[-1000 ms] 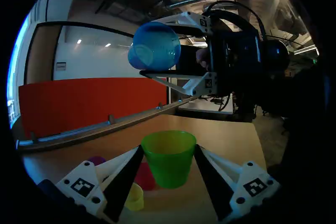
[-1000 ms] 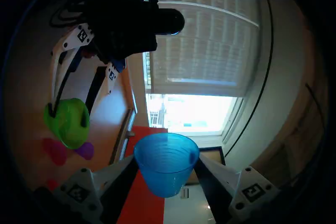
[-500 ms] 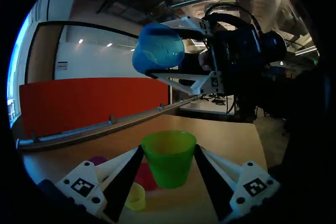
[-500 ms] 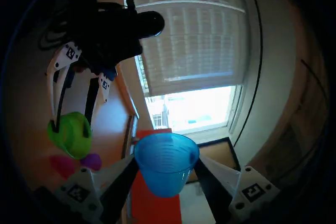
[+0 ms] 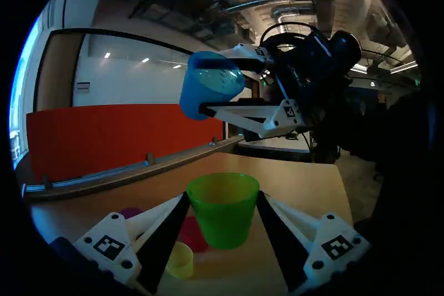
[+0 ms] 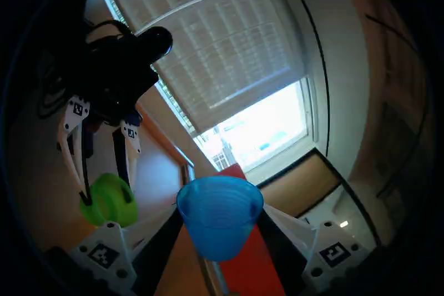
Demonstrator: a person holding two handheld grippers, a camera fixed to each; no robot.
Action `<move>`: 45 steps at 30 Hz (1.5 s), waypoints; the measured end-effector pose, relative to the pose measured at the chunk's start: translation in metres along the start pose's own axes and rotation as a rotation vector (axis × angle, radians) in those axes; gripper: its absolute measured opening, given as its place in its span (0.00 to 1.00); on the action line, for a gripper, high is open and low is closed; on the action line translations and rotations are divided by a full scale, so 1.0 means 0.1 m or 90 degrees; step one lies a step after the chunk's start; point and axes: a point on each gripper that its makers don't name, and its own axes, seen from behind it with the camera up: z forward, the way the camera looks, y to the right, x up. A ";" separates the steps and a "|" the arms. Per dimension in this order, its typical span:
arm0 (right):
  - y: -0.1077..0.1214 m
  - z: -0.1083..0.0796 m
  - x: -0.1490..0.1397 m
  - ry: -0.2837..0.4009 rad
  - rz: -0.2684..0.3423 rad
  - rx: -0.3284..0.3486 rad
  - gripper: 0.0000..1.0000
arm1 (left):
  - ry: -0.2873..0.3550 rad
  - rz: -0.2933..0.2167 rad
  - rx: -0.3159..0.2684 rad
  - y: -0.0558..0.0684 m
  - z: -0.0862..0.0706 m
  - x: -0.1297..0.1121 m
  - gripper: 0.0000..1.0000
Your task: Pour water
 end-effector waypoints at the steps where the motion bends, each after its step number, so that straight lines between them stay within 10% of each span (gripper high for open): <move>1: -0.01 -0.01 -0.01 0.001 0.017 0.001 0.89 | 0.000 0.001 0.001 0.00 0.00 0.00 0.87; 35: -0.45 -0.10 -0.10 -0.014 0.587 0.063 0.89 | -0.002 0.011 0.019 -0.06 -0.03 0.05 0.87; 45: -0.46 -0.14 -0.21 -0.037 0.621 0.058 0.89 | -0.018 0.015 0.020 -0.09 -0.03 0.00 0.87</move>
